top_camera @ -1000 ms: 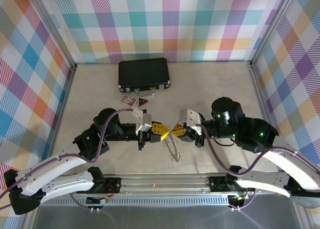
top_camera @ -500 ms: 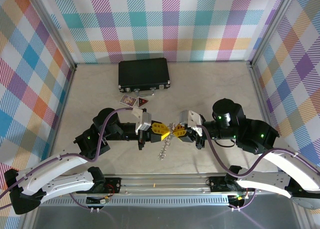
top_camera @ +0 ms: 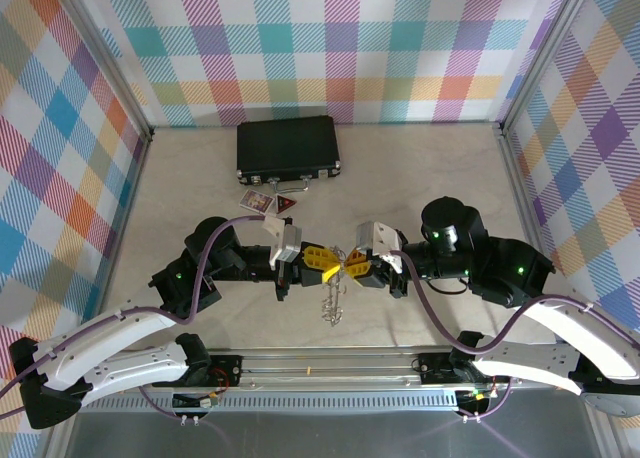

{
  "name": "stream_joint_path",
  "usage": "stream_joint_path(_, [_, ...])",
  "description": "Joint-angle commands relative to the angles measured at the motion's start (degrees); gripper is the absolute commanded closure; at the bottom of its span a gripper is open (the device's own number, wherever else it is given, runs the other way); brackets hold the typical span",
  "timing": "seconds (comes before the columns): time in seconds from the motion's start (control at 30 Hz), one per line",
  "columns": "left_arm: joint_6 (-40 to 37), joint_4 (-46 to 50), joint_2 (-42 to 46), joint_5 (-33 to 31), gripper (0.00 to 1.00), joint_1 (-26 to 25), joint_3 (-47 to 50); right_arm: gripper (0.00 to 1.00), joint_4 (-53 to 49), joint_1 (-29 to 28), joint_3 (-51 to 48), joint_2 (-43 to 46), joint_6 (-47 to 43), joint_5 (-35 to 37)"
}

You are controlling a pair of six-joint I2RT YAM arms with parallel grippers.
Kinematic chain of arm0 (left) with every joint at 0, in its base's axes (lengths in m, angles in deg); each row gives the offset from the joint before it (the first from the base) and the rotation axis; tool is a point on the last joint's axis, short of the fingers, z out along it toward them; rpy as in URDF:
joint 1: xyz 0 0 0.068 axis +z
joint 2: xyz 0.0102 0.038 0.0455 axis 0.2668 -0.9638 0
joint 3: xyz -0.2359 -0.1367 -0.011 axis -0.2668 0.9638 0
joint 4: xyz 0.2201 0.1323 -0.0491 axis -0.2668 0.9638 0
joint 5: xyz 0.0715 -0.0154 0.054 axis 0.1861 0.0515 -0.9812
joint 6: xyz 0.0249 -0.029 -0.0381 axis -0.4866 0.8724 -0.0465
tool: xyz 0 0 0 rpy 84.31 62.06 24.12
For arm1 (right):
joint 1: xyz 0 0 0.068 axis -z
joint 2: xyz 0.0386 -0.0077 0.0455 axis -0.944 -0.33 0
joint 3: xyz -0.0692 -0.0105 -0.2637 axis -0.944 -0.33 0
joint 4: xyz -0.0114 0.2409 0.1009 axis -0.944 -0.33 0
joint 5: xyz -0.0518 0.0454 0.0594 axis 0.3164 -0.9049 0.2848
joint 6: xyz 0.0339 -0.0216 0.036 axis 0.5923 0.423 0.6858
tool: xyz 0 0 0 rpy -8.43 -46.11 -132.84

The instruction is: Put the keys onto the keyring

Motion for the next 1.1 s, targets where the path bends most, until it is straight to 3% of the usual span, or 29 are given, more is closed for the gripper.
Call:
stream_joint_path(0.0, [0.73,-5.71,0.97,1.85,1.0,-0.1,0.17,0.83,1.21,-0.41,-1.6,1.2,0.8,-0.55])
stream_joint_path(0.63, [1.5,-7.23,1.58,1.67,1.0,-0.15,0.46,0.69,11.03,-0.35,-9.54,5.85,6.78,-3.88])
stream_joint_path(0.8, [1.69,-7.45,1.88,1.58,1.0,-0.11,0.79,0.7,12.98,-0.41,-10.34,5.43,7.4,-5.01])
stream_joint_path(1.07, [1.71,-7.47,1.94,1.62,1.0,-0.1,0.84,0.78,15.12,-0.41,-11.45,4.4,8.02,-5.13])
